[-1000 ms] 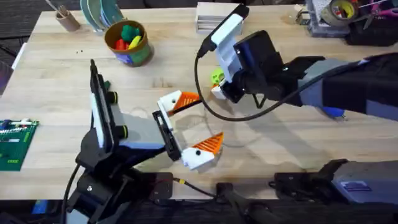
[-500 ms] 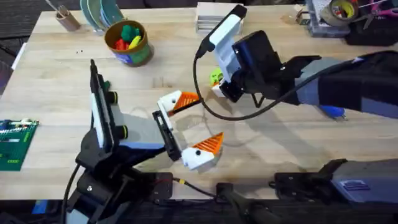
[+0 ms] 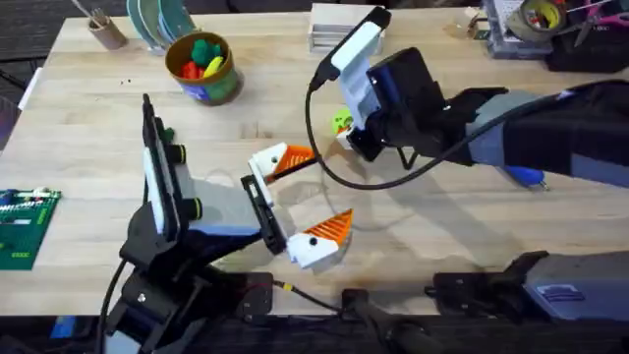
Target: Pick up the gripper from the table and insert it into the empty holder that is missing its gripper. Then pick up a screw, insert it into the mounting hole, and use the screwdriver to tighten it. Finally, clean up the table by picking up the vegetable and placing it into the bucket.
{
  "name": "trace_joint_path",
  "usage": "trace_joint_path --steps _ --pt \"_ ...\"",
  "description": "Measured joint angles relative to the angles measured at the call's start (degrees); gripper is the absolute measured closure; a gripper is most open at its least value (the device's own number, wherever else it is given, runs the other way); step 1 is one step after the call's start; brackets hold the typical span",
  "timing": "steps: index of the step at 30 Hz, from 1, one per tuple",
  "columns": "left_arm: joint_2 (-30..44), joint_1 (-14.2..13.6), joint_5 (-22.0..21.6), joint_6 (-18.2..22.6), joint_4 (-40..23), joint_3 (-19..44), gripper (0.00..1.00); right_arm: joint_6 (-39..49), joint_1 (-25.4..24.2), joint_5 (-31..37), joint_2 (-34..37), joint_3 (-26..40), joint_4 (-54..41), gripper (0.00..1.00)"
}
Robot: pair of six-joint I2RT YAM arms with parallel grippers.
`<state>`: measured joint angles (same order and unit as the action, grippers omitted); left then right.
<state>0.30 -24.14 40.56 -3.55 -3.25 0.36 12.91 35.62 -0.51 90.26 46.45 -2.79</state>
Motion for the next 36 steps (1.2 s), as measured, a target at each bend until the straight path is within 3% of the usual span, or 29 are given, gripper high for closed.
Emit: trace_joint_path --steps 20,21,23,25,31,34,36 --pt "0.00 0.00 0.01 0.00 0.00 0.00 0.009 0.88 -1.36 0.00 -8.36 1.02 -3.72 0.989" --pt "0.00 0.00 0.00 0.00 0.00 0.00 0.008 0.85 -1.36 0.02 -8.35 1.34 -5.35 0.940" --pt "0.00 0.00 0.02 0.00 0.00 0.00 0.008 1.11 -1.36 0.01 -8.35 3.06 -11.77 0.695" --pt "0.00 0.00 0.02 0.00 0.00 0.00 0.008 1.14 -1.42 0.00 -8.16 5.55 -17.57 0.576" --pt "0.00 0.00 0.02 0.00 0.00 0.00 0.008 1.55 -1.95 0.00 -4.76 16.44 -28.13 0.357" --pt "0.00 0.00 0.02 0.00 0.00 0.00 0.008 2.00 -1.95 0.00 -1.56 21.17 -33.89 0.302" --pt "0.00 0.00 0.01 0.00 0.00 0.00 0.008 2.26 -1.95 0.00 0.74 22.91 -35.79 0.190"
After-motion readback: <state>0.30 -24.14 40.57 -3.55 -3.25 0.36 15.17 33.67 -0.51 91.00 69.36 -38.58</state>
